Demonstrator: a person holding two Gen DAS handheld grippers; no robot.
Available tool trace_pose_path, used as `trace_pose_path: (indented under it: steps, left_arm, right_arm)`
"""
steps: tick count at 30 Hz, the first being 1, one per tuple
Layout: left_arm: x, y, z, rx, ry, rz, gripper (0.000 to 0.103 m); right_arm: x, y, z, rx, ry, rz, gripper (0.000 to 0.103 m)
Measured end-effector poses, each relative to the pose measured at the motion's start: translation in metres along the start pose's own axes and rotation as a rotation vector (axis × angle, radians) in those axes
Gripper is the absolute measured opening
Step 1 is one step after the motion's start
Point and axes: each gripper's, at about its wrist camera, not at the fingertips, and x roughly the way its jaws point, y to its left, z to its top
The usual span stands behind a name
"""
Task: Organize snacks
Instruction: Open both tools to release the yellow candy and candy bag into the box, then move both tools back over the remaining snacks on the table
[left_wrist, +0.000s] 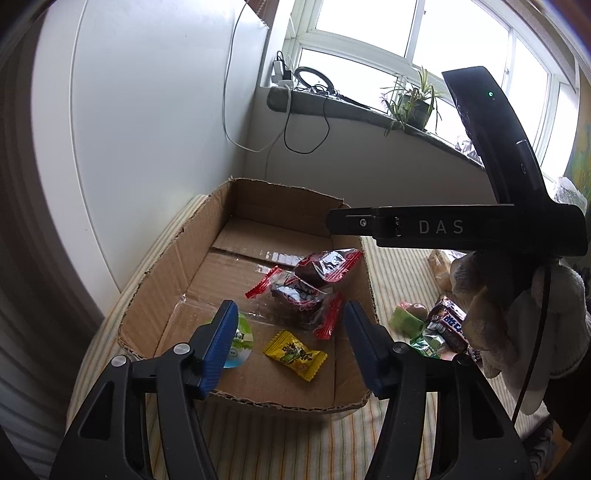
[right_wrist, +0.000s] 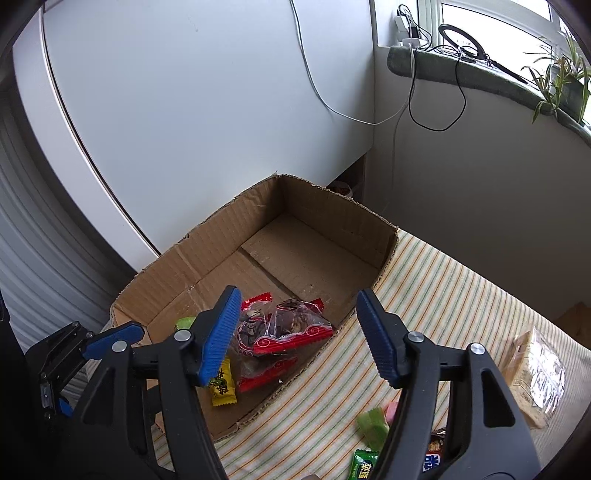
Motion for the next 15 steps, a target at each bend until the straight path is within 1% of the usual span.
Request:
trace_pose_path:
  steps: [8,12,15]
  left_arm:
    - [-0.016,-0.011,-0.001,0.015,-0.024,-0.01,0.059]
    - [-0.023,-0.021,-0.003,0.02,-0.036,-0.015,0.059]
    - [-0.024,-0.029,-0.004,0.025,-0.043,-0.041,0.059]
  right_arm:
    - [-0.035,-0.01,-0.011,0.015,-0.035,-0.013,0.068]
    - [-0.06,-0.022,-0.025,0.03,-0.059,-0.026,0.068]
    - [-0.078,-0.033,-0.038,0.041,-0.071,-0.05,0.068]
